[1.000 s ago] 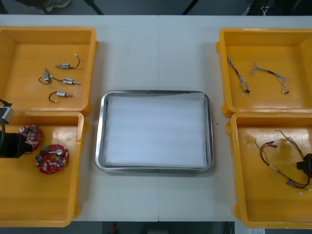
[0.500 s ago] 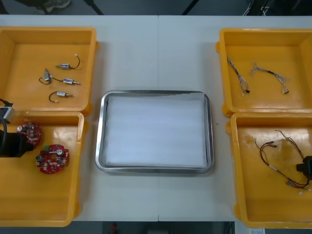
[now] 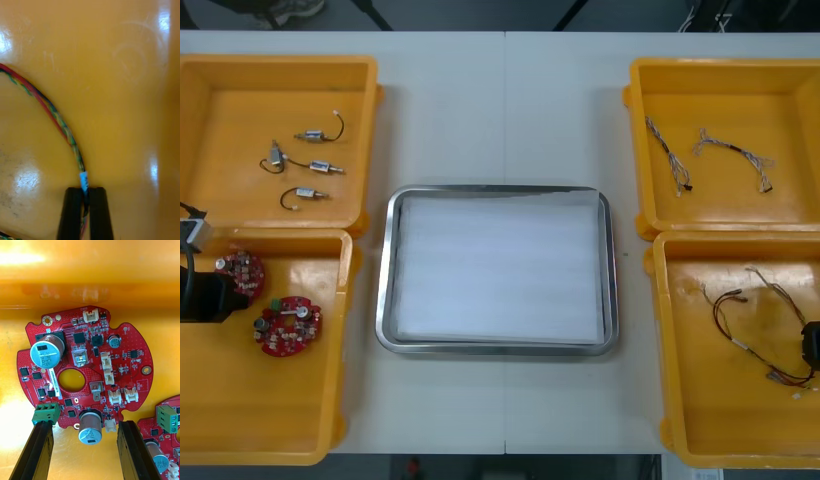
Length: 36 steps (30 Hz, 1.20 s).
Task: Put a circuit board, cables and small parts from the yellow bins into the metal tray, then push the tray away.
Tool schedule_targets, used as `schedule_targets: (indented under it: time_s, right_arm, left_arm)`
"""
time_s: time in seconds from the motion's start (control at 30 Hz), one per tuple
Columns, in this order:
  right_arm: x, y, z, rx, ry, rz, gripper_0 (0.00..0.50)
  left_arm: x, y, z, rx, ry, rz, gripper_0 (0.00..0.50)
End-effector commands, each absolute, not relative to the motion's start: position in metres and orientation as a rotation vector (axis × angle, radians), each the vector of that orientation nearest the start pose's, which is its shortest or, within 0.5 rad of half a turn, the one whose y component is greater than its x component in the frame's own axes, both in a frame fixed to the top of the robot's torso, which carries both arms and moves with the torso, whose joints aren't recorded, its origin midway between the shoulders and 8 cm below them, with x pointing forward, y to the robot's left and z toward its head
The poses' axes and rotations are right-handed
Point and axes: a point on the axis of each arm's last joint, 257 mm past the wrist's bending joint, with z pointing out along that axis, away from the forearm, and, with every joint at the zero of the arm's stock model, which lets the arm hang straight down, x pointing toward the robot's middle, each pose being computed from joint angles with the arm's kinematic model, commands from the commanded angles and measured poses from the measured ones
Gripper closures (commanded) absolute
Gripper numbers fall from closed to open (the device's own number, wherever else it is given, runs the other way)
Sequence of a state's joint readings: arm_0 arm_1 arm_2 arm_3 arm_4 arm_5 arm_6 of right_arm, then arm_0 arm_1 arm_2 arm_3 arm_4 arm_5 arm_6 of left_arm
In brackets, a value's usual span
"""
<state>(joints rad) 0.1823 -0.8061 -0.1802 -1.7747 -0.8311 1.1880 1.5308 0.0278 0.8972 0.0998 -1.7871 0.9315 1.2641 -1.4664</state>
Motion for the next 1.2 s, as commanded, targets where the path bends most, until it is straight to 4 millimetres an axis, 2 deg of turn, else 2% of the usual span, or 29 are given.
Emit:
schedule_targets:
  time_s: [0.03,0.1,0.13,0.17,0.2,0.27,0.3,0.4,0.57,0.63,0.67,0.7,0.77,0.8,0.9,1.03,1.2]
  right_arm:
    - [0.346,-0.461,-0.339,0.065,2.69,-0.004,0.5]
    - [0.347,-0.462,-0.33,0.052,2.682,-0.014,0.5]
    - [0.349,-0.462,-0.322,0.043,2.679,-0.017,0.5]
    - [0.348,-0.462,-0.315,0.04,2.681,-0.019,0.5]
    - [0.346,-0.461,-0.307,0.038,2.685,-0.022,0.5]
    - [0.346,-0.46,-0.299,0.032,2.685,-0.026,0.5]
    - [0.344,-0.461,-0.284,0.028,2.682,-0.035,0.5]
    - [0.342,-0.465,-0.258,0.03,2.677,-0.057,0.5]
    - [0.339,-0.467,-0.222,0.031,2.682,-0.077,0.5]
    - [0.337,-0.467,-0.215,0.03,2.688,-0.08,0.5]
    - [0.336,-0.464,-0.201,0.017,2.69,-0.088,0.5]
    - [0.336,-0.464,-0.201,0.017,2.69,-0.088,0.5]
    - [0.334,-0.458,-0.18,-0.009,2.692,-0.104,0.5]
    - [0.334,-0.458,-0.18,-0.009,2.692,-0.104,0.5]
    - [0.331,-0.448,-0.155,-0.058,2.694,-0.138,0.5]
    - [0.35,-0.433,-0.123,-0.113,2.594,-0.156,0.5]
    - [0.362,-0.41,-0.098,-0.192,2.523,-0.144,0.5]
  left_arm:
    - [0.392,0.416,-0.297,-0.049,2.689,-0.115,0.0]
    - [0.393,0.415,-0.297,-0.058,2.688,-0.122,0.0]
    - [0.393,0.414,-0.296,-0.058,2.687,-0.123,0.052]
    - [0.393,0.415,-0.296,-0.058,2.687,-0.121,0.238]
    - [0.393,0.415,-0.296,-0.059,2.686,-0.121,0.499]
    - [0.393,0.415,-0.296,-0.059,2.687,-0.118,0.5]
    - [0.393,0.414,-0.296,-0.058,2.689,-0.121,0.5]
    - [0.393,0.415,-0.295,-0.057,2.688,-0.121,0.5]
    - [0.392,0.414,-0.295,-0.053,2.692,-0.119,0.5]
    - [0.392,0.415,-0.293,-0.05,2.696,-0.117,0.5]
    - [0.39,0.416,-0.29,-0.052,2.703,-0.113,0.5]
    - [0.39,0.416,-0.29,-0.052,2.703,-0.113,0.5]
    - [0.386,0.416,-0.285,-0.048,2.713,-0.108,0.5]
    - [0.386,0.416,-0.285,-0.048,2.713,-0.108,0.5]
    - [0.386,0.416,-0.279,-0.045,2.71,-0.107,0.5]
    - [0.386,0.416,-0.263,-0.038,2.703,-0.1,0.5]
    - [0.381,0.415,-0.237,-0.022,2.701,-0.081,0.5]
